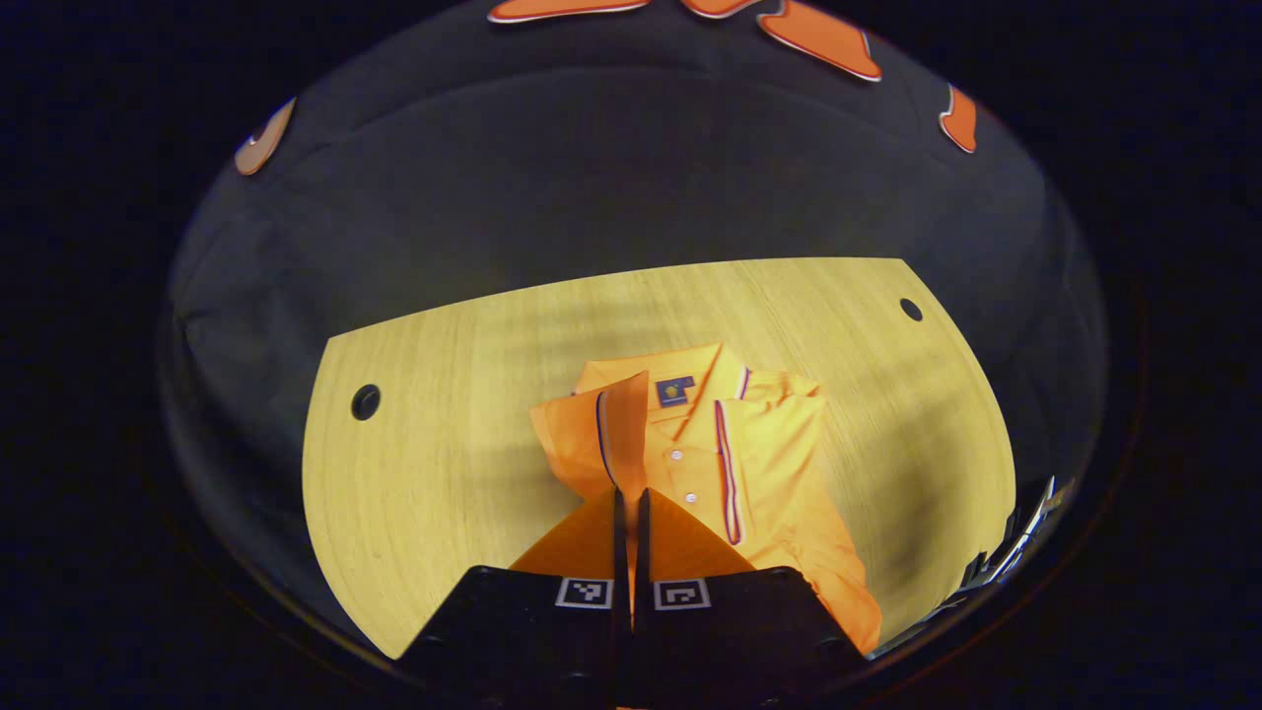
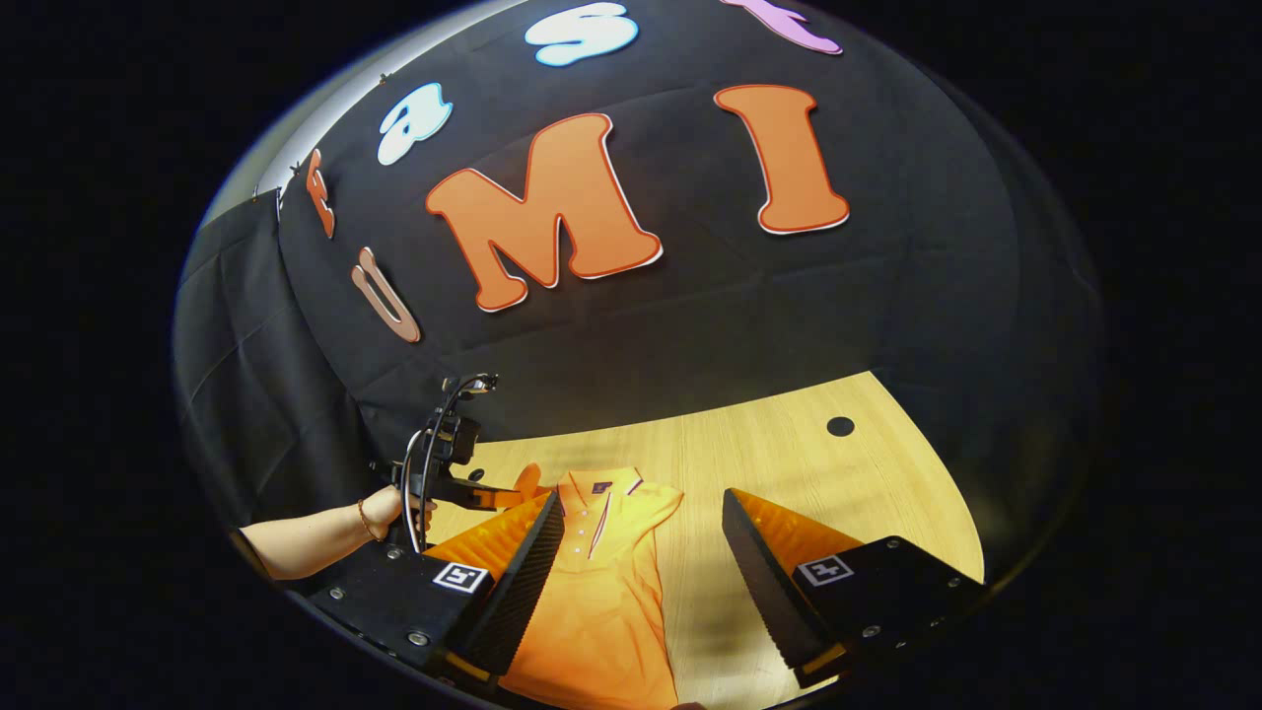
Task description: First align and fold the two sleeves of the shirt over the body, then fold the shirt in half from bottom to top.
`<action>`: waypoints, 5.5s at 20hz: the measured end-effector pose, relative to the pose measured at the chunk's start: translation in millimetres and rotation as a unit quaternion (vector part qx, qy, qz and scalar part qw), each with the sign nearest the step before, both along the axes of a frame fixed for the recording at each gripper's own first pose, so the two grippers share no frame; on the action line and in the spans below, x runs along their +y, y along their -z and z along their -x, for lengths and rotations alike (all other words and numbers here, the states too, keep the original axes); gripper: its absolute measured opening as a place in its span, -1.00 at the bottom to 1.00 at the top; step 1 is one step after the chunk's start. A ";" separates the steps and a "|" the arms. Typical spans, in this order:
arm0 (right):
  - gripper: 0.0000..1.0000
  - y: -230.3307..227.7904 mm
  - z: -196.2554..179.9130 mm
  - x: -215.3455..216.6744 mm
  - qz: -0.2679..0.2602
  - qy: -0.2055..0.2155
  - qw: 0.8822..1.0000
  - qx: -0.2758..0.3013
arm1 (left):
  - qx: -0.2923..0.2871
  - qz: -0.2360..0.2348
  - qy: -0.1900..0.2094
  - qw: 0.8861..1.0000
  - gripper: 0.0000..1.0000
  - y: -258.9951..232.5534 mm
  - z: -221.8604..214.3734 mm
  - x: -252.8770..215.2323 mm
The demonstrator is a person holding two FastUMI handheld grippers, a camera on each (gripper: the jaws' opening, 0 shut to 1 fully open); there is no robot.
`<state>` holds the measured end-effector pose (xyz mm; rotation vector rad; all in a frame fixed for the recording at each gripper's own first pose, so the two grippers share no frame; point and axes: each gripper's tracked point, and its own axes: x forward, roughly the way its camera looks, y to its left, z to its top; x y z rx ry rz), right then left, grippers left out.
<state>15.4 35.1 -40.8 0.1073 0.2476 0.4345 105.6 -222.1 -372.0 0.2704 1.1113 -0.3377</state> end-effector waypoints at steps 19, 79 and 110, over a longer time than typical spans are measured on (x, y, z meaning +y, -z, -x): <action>0.97 37.2 7.8 -18.4 0.055 0.010 0.998 0.031 | 0.040 0.007 -0.044 0.998 0.98 45.2 34.0 -10.2; 0.88 337.9 168.4 -5.8 0.339 0.004 0.866 0.366 | 0.146 -0.067 -0.099 0.982 0.91 93.0 422.6 179.1; -1.00 275.0 81.2 47.5 0.233 -0.007 0.946 0.224 | -0.002 0.099 -0.094 0.991 -0.99 15.0 242.9 120.8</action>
